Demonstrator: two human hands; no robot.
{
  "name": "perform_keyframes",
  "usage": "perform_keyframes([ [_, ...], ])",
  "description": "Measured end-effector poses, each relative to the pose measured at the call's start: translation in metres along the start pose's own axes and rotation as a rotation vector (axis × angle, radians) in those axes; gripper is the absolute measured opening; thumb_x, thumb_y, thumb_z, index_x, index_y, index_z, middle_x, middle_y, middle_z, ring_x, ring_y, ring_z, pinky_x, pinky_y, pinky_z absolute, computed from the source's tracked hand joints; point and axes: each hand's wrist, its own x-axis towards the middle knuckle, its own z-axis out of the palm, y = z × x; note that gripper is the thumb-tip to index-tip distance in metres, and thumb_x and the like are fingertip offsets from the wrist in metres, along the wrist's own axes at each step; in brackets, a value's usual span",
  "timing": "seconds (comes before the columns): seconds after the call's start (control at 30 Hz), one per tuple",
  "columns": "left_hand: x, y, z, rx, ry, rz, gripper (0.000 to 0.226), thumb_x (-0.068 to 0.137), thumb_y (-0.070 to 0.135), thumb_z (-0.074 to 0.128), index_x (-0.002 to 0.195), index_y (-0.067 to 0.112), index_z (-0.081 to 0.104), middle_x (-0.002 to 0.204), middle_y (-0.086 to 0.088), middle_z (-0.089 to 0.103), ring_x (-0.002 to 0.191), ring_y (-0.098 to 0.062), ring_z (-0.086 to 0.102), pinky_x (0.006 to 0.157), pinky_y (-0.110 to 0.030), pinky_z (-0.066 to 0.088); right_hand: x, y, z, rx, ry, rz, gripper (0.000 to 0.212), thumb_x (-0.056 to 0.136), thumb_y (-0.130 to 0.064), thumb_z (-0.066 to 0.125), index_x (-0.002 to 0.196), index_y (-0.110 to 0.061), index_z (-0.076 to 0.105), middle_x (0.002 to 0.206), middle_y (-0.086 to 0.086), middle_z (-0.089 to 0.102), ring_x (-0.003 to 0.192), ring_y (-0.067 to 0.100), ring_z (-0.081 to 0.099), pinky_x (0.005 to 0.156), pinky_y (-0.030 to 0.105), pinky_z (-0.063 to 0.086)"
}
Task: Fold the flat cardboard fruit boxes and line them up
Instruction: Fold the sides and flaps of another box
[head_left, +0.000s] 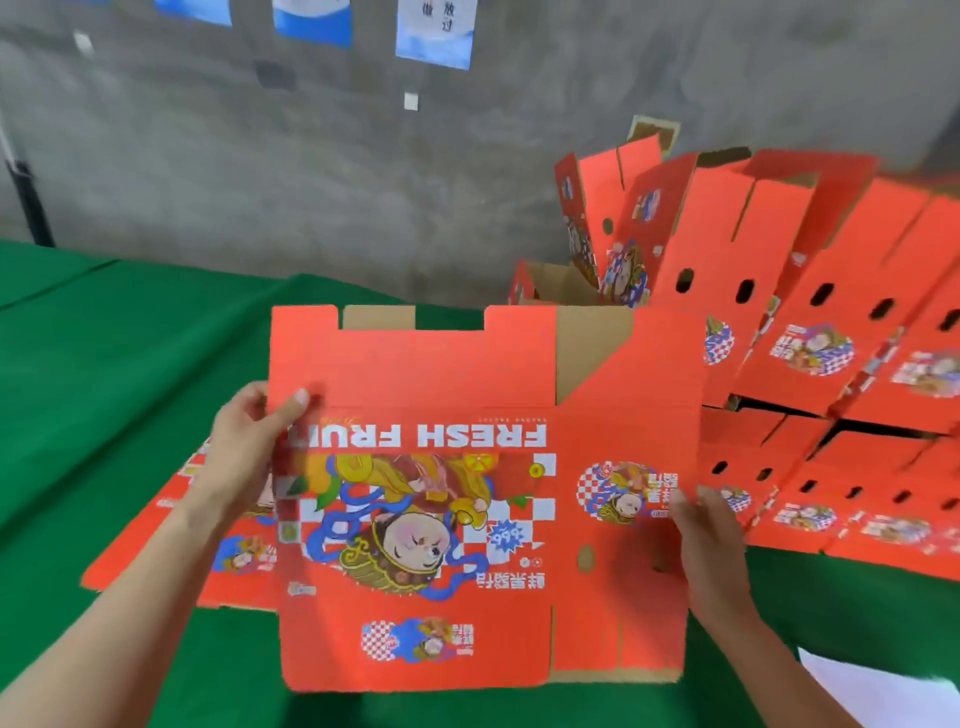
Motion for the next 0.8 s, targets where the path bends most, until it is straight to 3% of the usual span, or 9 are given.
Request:
perform_keyframes([
  [0.1, -0.017, 0.017, 0.035, -0.137, -0.147, 0.003, 0.021, 0.087, -0.003, 0.056, 0.092, 0.017, 0.06, 0.074, 0.008, 0.072, 0.06, -0.003, 0.063, 0.059, -0.018, 0.054, 0.0, 0.008, -0.038, -0.048, 0.041, 0.021, 0.02, 0.094, -0.011, 0.057, 0.077, -0.006, 0.048, 0.076, 0.01, 0.045, 0.066, 0.003, 0.038, 0.069, 0.034, 0.031],
  [0.17, -0.03, 0.026, 0.055, -0.18, -0.177, 0.046, 0.025, 0.085, -0.005, 0.057, 0.094, 0.019, 0.062, 0.078, 0.006, 0.073, 0.063, -0.005, 0.064, 0.062, -0.02, 0.055, 0.0, 0.004, -0.058, -0.122, 0.056, 0.026, 0.008, 0.092, -0.01, 0.06, 0.092, -0.007, 0.052, 0.093, 0.015, 0.054, 0.084, 0.01, 0.05, 0.08, 0.034, 0.036],
  [0.23, -0.044, 0.033, 0.074, -0.214, -0.215, 0.082, 0.025, 0.083, -0.001, 0.06, 0.095, 0.02, 0.063, 0.081, 0.004, 0.073, 0.066, -0.007, 0.065, 0.063, -0.022, 0.056, 0.003, -0.007, -0.075, -0.251, 0.13, -0.06, 0.032, 0.088, -0.008, 0.063, 0.117, 0.0, 0.052, 0.12, 0.017, 0.053, 0.112, 0.027, 0.05, 0.099, 0.039, 0.036],
  [0.33, -0.065, 0.042, 0.098, -0.233, -0.254, 0.103, 0.025, 0.074, 0.008, 0.066, 0.095, 0.022, 0.065, 0.083, 0.003, 0.073, 0.068, -0.009, 0.066, 0.062, -0.023, 0.056, 0.004, -0.04, -0.092, -0.48, 0.21, -0.339, 0.054, 0.078, -0.016, 0.058, 0.126, 0.007, 0.051, 0.13, 0.022, 0.05, 0.123, 0.031, 0.041, 0.106, 0.03, 0.024],
  [0.43, -0.083, 0.051, 0.118, -0.265, -0.276, 0.115, 0.025, 0.07, 0.013, 0.066, 0.093, 0.023, 0.066, 0.083, 0.003, 0.074, 0.069, -0.008, 0.067, 0.061, -0.022, 0.056, 0.007, -0.061, -0.099, -0.48, 0.086, -0.462, 0.042, 0.084, -0.013, 0.063, 0.123, 0.002, 0.057, 0.124, 0.014, 0.052, 0.115, 0.03, 0.049, 0.103, 0.038, 0.036],
  [0.5, -0.094, 0.056, 0.129, -0.27, -0.301, 0.133, 0.025, 0.07, 0.014, 0.067, 0.093, 0.025, 0.068, 0.086, 0.002, 0.074, 0.07, -0.01, 0.068, 0.061, -0.023, 0.056, 0.01, -0.068, -0.105, -0.461, 0.003, -0.476, 0.04, 0.084, -0.009, 0.07, 0.121, 0.001, 0.059, 0.114, 0.005, 0.049, 0.1, 0.021, 0.051, 0.091, 0.039, 0.045],
  [0.63, -0.114, 0.058, 0.151, -0.264, -0.334, 0.137, 0.024, 0.071, 0.016, 0.068, 0.091, 0.03, 0.071, 0.087, -0.001, 0.074, 0.07, -0.012, 0.069, 0.06, -0.025, 0.056, 0.022, -0.073, -0.118, -0.465, -0.075, -0.393, 0.022, 0.084, -0.021, 0.071, 0.101, -0.017, 0.058, 0.089, -0.013, 0.043, 0.073, 0.002, 0.04, 0.072, 0.021, 0.03],
  [0.73, -0.124, 0.054, 0.162, -0.26, -0.323, 0.125, 0.024, 0.07, 0.018, 0.069, 0.091, 0.028, 0.071, 0.088, -0.003, 0.074, 0.072, -0.014, 0.07, 0.06, -0.026, 0.057, 0.031, -0.069, -0.131, -0.466, -0.145, -0.267, 0.02, 0.086, -0.025, 0.068, 0.089, -0.014, 0.051, 0.075, -0.004, 0.052, 0.066, 0.015, 0.052, 0.061, 0.031, 0.035],
  [0.8, -0.127, 0.053, 0.168, -0.247, -0.317, 0.117, 0.023, 0.069, 0.018, 0.069, 0.09, 0.026, 0.072, 0.087, -0.002, 0.074, 0.071, -0.013, 0.069, 0.061, -0.023, 0.056, 0.033, -0.068, -0.139, -0.451, -0.259, -0.211, 0.019, 0.092, -0.028, 0.058, 0.101, -0.017, 0.047, 0.078, 0.005, 0.06, 0.056, 0.019, 0.059, 0.062, 0.037, 0.049],
])
